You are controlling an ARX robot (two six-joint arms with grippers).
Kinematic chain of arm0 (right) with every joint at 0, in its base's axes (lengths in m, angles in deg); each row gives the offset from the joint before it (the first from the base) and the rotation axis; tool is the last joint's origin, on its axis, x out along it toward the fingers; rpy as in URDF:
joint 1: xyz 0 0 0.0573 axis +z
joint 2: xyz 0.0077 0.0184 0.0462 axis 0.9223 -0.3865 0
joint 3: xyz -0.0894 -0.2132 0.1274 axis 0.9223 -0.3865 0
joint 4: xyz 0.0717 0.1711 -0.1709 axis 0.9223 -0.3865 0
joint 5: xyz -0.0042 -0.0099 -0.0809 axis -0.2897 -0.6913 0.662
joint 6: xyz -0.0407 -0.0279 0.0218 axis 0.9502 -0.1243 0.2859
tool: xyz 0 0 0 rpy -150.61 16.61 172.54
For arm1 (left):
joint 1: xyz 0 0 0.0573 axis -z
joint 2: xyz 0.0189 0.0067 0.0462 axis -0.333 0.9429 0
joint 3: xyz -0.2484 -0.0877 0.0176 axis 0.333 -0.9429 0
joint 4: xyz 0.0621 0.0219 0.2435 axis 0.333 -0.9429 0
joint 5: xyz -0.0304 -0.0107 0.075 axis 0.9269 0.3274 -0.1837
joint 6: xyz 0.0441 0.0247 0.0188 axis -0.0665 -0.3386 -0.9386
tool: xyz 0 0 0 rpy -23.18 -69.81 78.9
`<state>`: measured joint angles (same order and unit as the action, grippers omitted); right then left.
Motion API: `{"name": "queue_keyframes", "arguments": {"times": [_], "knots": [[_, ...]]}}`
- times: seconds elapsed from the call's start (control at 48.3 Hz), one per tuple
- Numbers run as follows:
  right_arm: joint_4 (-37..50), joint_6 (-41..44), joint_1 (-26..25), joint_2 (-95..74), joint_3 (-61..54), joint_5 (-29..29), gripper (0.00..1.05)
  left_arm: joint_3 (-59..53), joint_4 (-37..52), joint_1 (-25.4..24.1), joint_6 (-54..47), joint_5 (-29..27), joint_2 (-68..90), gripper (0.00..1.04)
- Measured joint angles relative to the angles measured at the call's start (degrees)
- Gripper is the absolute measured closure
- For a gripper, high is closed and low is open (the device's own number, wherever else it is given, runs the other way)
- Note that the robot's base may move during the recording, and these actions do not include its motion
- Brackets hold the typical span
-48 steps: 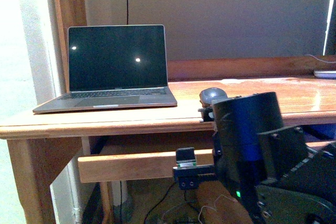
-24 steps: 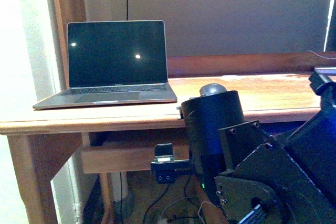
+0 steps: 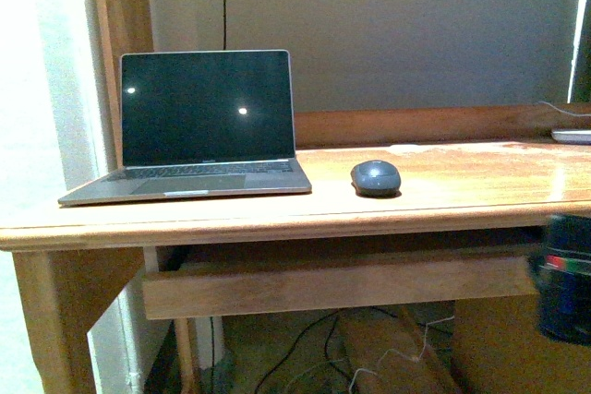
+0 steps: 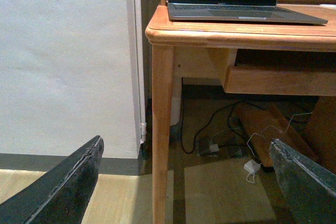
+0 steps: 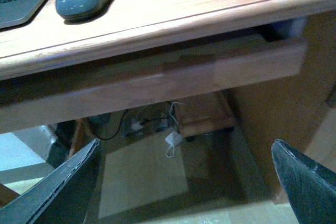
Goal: Place mouse
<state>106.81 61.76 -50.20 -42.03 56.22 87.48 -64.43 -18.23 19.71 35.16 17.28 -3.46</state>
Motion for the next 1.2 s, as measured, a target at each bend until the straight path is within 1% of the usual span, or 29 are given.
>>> {"name": "queue_keyframes", "arguments": {"times": [0.062,0.145,0.228,0.331,0.352,0.414,0.455,0.476,0.538,0.559,0.641,0.703,0.745,0.786,0.828,0.848,0.89,1.014,1.2], "knots": [[-3.50,0.04,-1.01,9.66,-5.92,0.17,0.07,0.00,0.00,0.00,0.00,0.00,0.00,0.08],[-8.92,0.15,-0.07,21.55,-11.32,1.64,0.07,0.00,0.00,0.00,0.00,0.00,0.00,0.08],[-17.03,0.28,3.41,35.43,-16.61,6.67,0.07,0.00,0.00,0.00,0.00,0.00,0.00,0.08],[-28.79,0.26,8.48,50.38,-20.57,14.51,0.07,0.00,0.00,0.00,0.00,0.00,0.00,0.08],[-29.99,0.55,8.76,53.31,-21.24,14.34,0.08,0.00,0.00,0.00,0.00,0.00,0.00,0.08],[-29.14,4.24,6.95,59.21,-23.32,7.76,0.16,0.00,0.00,0.00,0.00,0.02,0.00,0.08],[-29.11,7.06,4.24,62.86,-24.83,2.71,0.23,0.00,0.00,0.00,0.00,0.00,0.00,0.08],[-29.14,7.67,3.48,63.73,-25.29,1.53,0.24,0.00,0.00,0.00,0.00,0.02,0.00,0.08],[-29.94,10.01,-1.18,67.56,-27.76,-4.85,0.35,0.00,0.00,0.00,0.00,0.00,0.00,0.08],[-30.23,10.56,-1.86,67.93,-27.71,-5.62,0.36,0.00,0.00,0.00,0.00,0.00,0.00,0.08],[-30.67,11.93,-5.66,69.09,-27.76,-8.94,0.50,0.00,0.00,0.00,-0.02,0.02,0.00,0.08],[-30.80,12.39,-7.04,69.57,-27.76,-10.34,0.59,0.00,0.00,0.00,-0.04,0.00,-0.02,0.08],[-31.06,12.55,-8.37,69.94,-27.76,-12.39,0.64,0.00,0.00,0.00,-0.02,0.00,0.00,0.08],[-31.56,12.92,-11.61,70.29,-27.76,-17.07,0.71,0.00,0.00,0.00,-0.04,0.02,-0.02,0.08],[-31.65,13.18,-14.53,70.40,-27.76,-18.88,0.78,0.00,0.00,0.00,-0.04,0.00,0.00,0.08],[-31.65,13.20,-15.04,70.44,-27.76,-18.93,0.80,0.00,0.00,0.00,-0.04,0.02,0.00,0.08],[-31.69,13.31,-16.28,70.53,-27.76,-19.06,0.87,0.00,0.00,0.00,-0.02,0.00,-0.02,0.08],[-31.76,13.70,-16.70,70.58,-27.76,-19.74,1.02,0.00,0.00,0.00,-0.04,0.00,-0.02,0.08],[-31.76,13.62,-16.83,70.58,-27.76,-19.74,1.02,0.00,0.00,0.00,-0.04,0.00,-0.02,0.08]]}}
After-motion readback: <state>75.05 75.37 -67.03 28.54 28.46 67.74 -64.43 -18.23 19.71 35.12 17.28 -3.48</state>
